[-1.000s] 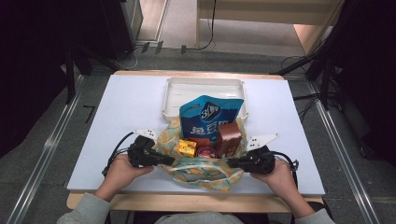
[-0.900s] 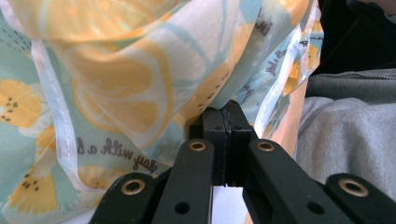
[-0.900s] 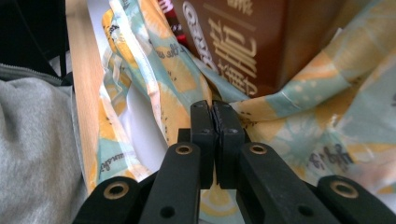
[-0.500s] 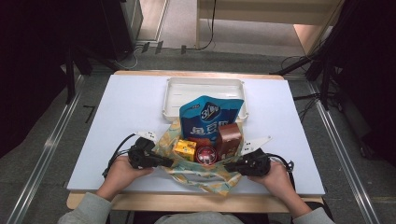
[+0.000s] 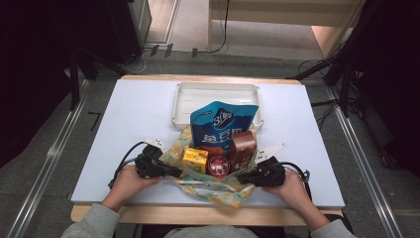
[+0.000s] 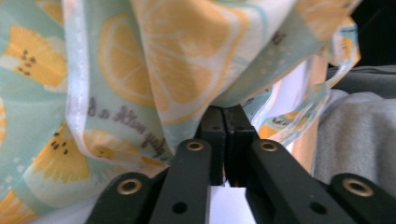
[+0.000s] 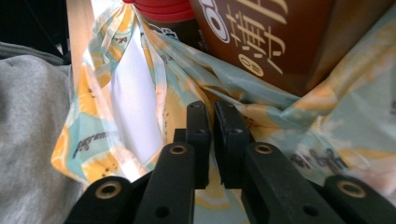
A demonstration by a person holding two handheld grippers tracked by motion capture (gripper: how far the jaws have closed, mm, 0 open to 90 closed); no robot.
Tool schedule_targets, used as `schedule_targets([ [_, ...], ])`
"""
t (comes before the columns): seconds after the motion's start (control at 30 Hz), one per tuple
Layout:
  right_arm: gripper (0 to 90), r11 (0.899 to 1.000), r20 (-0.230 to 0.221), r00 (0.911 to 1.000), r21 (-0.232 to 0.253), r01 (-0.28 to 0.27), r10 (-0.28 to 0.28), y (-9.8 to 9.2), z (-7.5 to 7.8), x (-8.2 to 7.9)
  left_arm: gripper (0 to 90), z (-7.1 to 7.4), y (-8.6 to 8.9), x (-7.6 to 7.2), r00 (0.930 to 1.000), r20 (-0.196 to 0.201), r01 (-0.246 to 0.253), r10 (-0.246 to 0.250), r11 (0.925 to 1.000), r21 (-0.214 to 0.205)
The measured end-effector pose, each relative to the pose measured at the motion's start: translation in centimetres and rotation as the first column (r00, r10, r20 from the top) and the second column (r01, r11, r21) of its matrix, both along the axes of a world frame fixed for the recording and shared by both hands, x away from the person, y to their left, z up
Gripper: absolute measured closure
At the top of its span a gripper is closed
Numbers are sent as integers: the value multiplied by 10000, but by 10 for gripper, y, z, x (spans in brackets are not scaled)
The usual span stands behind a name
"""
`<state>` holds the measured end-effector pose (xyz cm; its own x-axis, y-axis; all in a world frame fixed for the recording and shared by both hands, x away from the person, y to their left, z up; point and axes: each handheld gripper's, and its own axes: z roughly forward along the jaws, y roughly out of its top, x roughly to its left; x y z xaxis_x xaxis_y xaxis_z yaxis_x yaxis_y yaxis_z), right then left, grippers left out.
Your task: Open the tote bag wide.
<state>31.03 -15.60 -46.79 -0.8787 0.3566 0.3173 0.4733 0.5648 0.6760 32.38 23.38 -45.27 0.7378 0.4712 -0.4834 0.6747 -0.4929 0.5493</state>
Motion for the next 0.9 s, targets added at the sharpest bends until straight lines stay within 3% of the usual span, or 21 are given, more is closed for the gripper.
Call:
schedule_targets([
  [0.13, 766, 9999, -34, 10000, 149, 8, -8, -3, 5, -2, 808, 6, 1, -4, 9998, 178, -5, 7, 9999, -100],
  [0.23, 690, 9992, -219, 9997, 370, 131, -123, -7, 9, -3, 660, 10, 4, -5, 10000, -78, -58, 55, 9992, -395],
  [0.3, 643, 9979, -347, 9993, 629, 135, -114, -10, 13, -5, 584, 16, 7, -7, 9998, 202, 12, -2, 9987, -514],
  [0.37, 634, 9973, -146, 9998, 725, 124, -114, -12, 17, -6, 555, 23, 10, -8, 9994, 332, -109, 135, 9970, -761],
  [0.57, 606, 9925, 16, 9980, 1051, 631, -636, -25, 33, -7, 527, 40, 15, -10, 9976, 577, -336, 371, 9976, -605],
  [0.73, 612, 9898, 139, 9949, 1032, 980, -999, -36, 48, -9, 520, 60, 18, -11, 9946, 883, -507, 541, 9979, -402],
  [0.9, 652, 9788, 350, 9857, 1283, 1595, -1651, -52, 69, -9, 520, 85, 21, -8, 9891, 1341, -543, 603, 9974, -480],
])
